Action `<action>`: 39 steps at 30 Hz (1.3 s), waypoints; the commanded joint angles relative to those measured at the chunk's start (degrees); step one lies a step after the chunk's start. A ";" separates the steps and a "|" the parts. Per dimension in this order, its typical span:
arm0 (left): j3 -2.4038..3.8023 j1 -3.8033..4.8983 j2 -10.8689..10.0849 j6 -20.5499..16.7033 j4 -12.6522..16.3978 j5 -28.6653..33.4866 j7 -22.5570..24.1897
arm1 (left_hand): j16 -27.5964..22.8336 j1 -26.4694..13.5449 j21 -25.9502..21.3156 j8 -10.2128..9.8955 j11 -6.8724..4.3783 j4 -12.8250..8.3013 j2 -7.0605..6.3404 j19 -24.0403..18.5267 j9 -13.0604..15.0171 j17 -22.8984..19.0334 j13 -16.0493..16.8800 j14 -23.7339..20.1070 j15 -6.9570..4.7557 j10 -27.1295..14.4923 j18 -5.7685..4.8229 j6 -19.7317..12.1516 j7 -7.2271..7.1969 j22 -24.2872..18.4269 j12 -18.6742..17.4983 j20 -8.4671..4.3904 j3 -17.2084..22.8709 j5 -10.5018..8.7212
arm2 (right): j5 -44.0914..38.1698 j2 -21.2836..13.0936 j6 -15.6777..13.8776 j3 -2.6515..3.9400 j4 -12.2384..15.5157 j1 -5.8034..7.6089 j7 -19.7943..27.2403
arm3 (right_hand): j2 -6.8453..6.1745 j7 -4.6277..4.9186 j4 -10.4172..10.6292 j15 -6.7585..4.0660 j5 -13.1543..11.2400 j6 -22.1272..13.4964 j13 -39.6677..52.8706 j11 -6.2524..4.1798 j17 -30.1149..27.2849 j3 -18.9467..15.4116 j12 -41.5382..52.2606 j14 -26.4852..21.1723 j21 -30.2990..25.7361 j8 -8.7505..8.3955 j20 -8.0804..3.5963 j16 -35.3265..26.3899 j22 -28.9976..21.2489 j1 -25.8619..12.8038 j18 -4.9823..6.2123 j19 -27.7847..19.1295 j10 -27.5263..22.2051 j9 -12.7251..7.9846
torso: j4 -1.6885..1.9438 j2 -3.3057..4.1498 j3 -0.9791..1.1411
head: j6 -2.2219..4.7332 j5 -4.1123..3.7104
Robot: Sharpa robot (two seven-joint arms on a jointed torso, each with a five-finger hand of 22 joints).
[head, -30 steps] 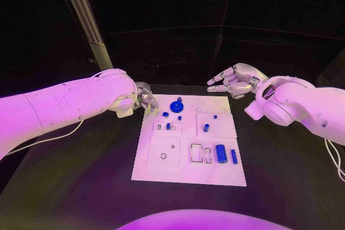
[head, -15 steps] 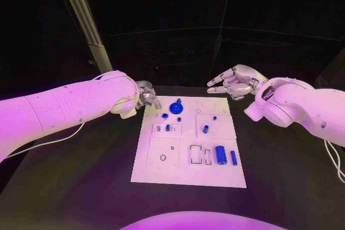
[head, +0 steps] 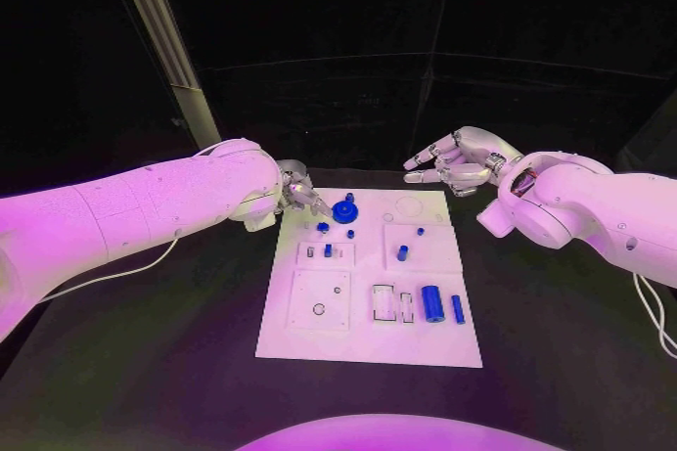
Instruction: Assemble the parts on the task board
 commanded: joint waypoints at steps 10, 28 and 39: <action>-0.65 0.10 5.20 5.09 -5.47 -5.75 -4.30 | 1.38 1.56 1.46 3.70 -0.88 7.35 -2.04 1.40 2.16 10.26 2.37 4.69 -0.57 1.47 -0.05 4.02 -1.50 5.43 4.34 -0.65 -1.91 -0.08 | 0.25 0.34 0.31 0.03 0.06 0.11 0.21 | 0.30 0.08 -0.32 -0.36 0.37 0.46 -0.06 0.05 0.09 -0.08 -0.04 0.99 -0.31 -0.24 -0.26 -0.28 0.07 -0.41 0.72 -0.02 0.18 -0.03 | 0.00 -0.05 0.00 | -0.04 0.08; -0.71 0.10 8.74 11.02 -9.91 -7.80 -6.67 | 2.21 3.89 2.15 8.78 -1.48 12.01 -0.29 1.89 9.21 11.31 3.70 4.91 -1.30 2.11 -0.29 2.68 -2.23 6.47 6.79 -1.44 -9.82 -0.12 | 0.25 0.62 0.26 0.03 -0.03 0.11 0.07 | 0.30 0.08 -0.32 -0.36 0.37 0.46 -0.06 0.05 0.09 -0.08 -0.04 0.99 -0.31 -0.24 -0.26 -0.28 0.07 -0.41 0.72 -0.02 0.18 -0.03 | 0.07 -0.07 -0.02 | -0.33 -0.03; -0.85 -0.10 10.08 11.90 -11.47 -7.83 -6.69 | 2.17 4.25 2.04 9.19 -1.49 11.59 0.95 1.81 10.05 11.25 3.65 4.89 -1.29 2.03 -0.27 2.18 -2.22 6.46 6.73 -1.46 -12.51 -0.11 | 0.25 0.82 0.29 0.04 -0.07 0.11 0.12 | 0.30 0.08 -0.32 -0.36 0.37 0.46 -0.06 0.05 0.09 -0.08 -0.04 0.99 -0.31 -0.24 -0.26 -0.28 0.07 -0.41 0.72 -0.02 0.18 -0.03 | 0.05 -0.04 -0.05 | -0.41 -0.14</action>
